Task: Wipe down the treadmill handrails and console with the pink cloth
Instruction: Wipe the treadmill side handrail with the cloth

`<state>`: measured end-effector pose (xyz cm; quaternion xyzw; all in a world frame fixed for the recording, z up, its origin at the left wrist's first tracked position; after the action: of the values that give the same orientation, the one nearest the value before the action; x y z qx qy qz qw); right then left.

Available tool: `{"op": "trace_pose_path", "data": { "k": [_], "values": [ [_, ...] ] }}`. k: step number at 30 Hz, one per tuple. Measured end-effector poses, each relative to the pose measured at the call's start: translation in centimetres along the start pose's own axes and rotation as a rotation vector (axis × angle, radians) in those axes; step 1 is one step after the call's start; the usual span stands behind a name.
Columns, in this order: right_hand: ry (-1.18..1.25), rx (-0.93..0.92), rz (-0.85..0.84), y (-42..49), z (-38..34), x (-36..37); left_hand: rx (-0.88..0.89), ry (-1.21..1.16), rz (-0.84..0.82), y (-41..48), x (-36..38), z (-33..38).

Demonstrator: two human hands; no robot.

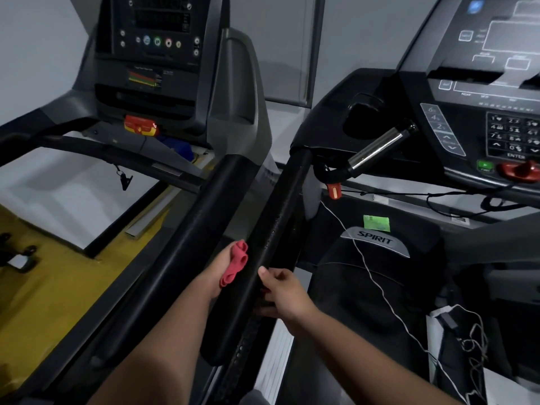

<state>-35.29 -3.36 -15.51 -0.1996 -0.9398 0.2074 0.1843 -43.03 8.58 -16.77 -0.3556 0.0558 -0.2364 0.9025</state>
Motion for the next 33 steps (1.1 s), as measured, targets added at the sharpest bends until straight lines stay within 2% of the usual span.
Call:
{"op": "trace_pose_path", "data": {
  "k": [4, 6, 9, 12, 15, 18, 20, 25, 30, 33],
  "values": [
    [0.068, 0.046, 0.089, 0.5, -0.2, -0.7, 0.086, 0.268, 0.144, -1.2, 0.3, 0.0],
    [0.059, 0.029, 0.151, 1.0, -0.4, -0.7, 0.115, 0.485, 0.237, -1.9, 0.5, -0.1],
    [0.006, -0.112, 0.265, 1.2, -0.8, -0.7, 0.144, 0.758, 0.402, -3.7, 1.9, 0.0],
    [-0.121, -0.364, 0.318, 0.1, -1.1, -0.6, 0.208, 0.894, 0.458, -5.8, 3.2, 0.4],
    [-0.4, -0.634, 0.179, -0.9, -0.1, -0.5, 0.216, 0.861, 0.482, -6.4, 3.0, 0.7],
    [-0.745, -0.707, 0.1, -0.8, 1.5, -0.8, 0.339, 0.758, 0.474, -6.6, 2.2, 0.7],
    [-0.874, -0.73, 0.096, -0.8, 2.1, -1.1, 0.455, 0.606, 0.439, -6.6, 1.6, 0.4],
    [-0.875, -0.702, 0.104, -0.3, 1.5, -0.7, 0.489, 0.328, 0.407, -6.0, 0.4, 0.3],
    [-1.021, -0.695, 0.132, -0.6, 1.3, 0.6, 0.552, 0.323, 0.435, -5.4, 0.1, -1.4],
    [-1.096, -0.677, 0.113, -0.4, 0.7, 0.2, 0.498, 0.319, 0.494, -4.5, -0.2, -2.2]
  ]
}}
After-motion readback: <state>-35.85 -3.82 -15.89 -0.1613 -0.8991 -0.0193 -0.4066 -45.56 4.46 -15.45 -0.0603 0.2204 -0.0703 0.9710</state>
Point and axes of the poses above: each hand's wrist, its own y-axis towards the middle knuckle, its own x-axis out of the palm, z = x × y, the point moved 1 cm from there along y, towards the middle knuckle, and after that the axes turned 3 degrees about -x, right-handed, at the moved point
